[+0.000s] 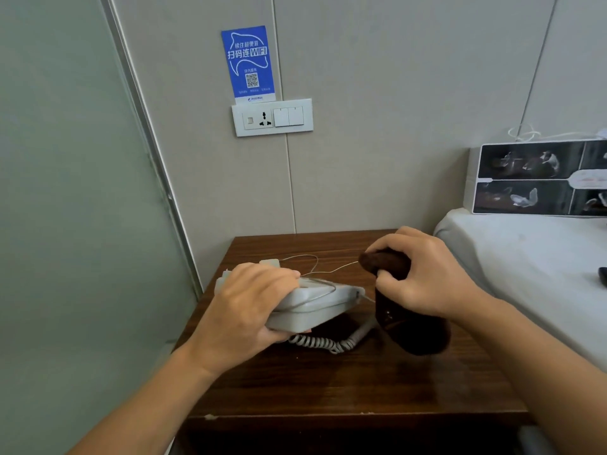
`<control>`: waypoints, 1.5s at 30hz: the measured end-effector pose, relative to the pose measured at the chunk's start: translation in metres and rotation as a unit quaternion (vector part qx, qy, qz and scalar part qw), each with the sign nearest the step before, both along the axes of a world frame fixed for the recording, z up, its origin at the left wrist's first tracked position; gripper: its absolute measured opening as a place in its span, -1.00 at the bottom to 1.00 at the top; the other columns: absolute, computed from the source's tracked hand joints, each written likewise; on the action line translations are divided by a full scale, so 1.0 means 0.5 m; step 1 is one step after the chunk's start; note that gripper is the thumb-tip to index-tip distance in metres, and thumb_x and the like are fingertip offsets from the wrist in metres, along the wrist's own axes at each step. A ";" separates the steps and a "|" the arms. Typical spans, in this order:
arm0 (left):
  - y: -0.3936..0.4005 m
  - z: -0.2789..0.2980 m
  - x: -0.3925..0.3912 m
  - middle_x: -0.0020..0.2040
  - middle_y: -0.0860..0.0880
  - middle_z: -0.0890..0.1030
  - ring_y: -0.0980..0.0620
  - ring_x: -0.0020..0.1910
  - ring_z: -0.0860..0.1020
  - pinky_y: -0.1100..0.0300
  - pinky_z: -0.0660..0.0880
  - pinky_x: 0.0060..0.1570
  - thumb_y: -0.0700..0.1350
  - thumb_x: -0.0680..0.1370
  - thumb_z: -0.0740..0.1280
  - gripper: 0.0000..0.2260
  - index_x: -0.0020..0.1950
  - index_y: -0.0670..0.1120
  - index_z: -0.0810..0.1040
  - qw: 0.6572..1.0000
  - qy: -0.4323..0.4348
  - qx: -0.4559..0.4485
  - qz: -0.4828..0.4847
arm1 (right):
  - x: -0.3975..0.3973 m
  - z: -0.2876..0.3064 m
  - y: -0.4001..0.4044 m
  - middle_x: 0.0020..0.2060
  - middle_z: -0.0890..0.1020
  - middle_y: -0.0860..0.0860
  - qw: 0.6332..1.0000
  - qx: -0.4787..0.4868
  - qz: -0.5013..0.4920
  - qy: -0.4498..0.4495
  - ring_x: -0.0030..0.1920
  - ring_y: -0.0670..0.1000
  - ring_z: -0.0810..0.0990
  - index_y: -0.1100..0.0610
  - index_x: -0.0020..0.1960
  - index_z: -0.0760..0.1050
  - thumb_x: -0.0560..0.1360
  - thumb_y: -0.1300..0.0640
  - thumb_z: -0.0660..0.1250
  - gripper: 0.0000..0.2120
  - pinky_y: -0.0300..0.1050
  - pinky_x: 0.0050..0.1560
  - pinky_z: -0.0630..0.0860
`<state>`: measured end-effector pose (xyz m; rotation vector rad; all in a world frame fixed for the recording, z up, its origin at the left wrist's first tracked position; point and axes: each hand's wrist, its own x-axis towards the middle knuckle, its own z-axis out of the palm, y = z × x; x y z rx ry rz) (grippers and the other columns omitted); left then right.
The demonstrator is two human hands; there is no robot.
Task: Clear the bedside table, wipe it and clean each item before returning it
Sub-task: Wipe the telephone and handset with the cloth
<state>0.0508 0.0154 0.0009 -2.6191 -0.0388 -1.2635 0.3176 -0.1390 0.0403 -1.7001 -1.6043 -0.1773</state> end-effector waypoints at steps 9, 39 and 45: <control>-0.011 0.013 0.051 0.19 -0.05 0.61 -0.08 0.15 0.59 -0.02 0.52 0.14 0.10 0.46 0.58 -0.47 0.29 -0.07 0.46 0.995 0.007 0.031 0.092 | -0.024 -0.008 0.011 -0.08 0.54 -0.20 0.998 -0.038 0.003 -0.056 -0.08 -0.11 0.59 -0.18 0.11 0.63 0.33 -0.28 0.33 -0.60 -0.03 -0.02 0.60; 0.056 0.014 0.452 0.37 -0.32 0.47 -0.30 0.29 0.48 -0.13 0.46 0.14 0.24 0.64 0.27 -0.18 0.66 -0.22 0.03 0.815 0.351 -0.075 0.455 | 0.082 -0.038 0.020 -0.11 0.53 -0.21 0.990 -0.031 -0.139 -0.015 -0.11 -0.08 0.58 -0.13 0.09 0.65 0.40 -0.14 0.45 -0.72 0.00 -0.11 0.63; 0.057 0.085 0.211 0.19 -0.06 0.61 -0.11 0.17 0.56 -0.05 0.42 0.07 0.28 0.67 0.14 -0.59 0.25 -0.01 0.50 0.849 0.305 -0.143 0.406 | 0.093 -0.032 0.015 -0.11 0.53 -0.21 0.989 -0.036 -0.144 -0.008 -0.10 -0.09 0.56 -0.14 0.12 0.63 0.44 -0.13 0.47 -0.73 -0.08 -0.10 0.62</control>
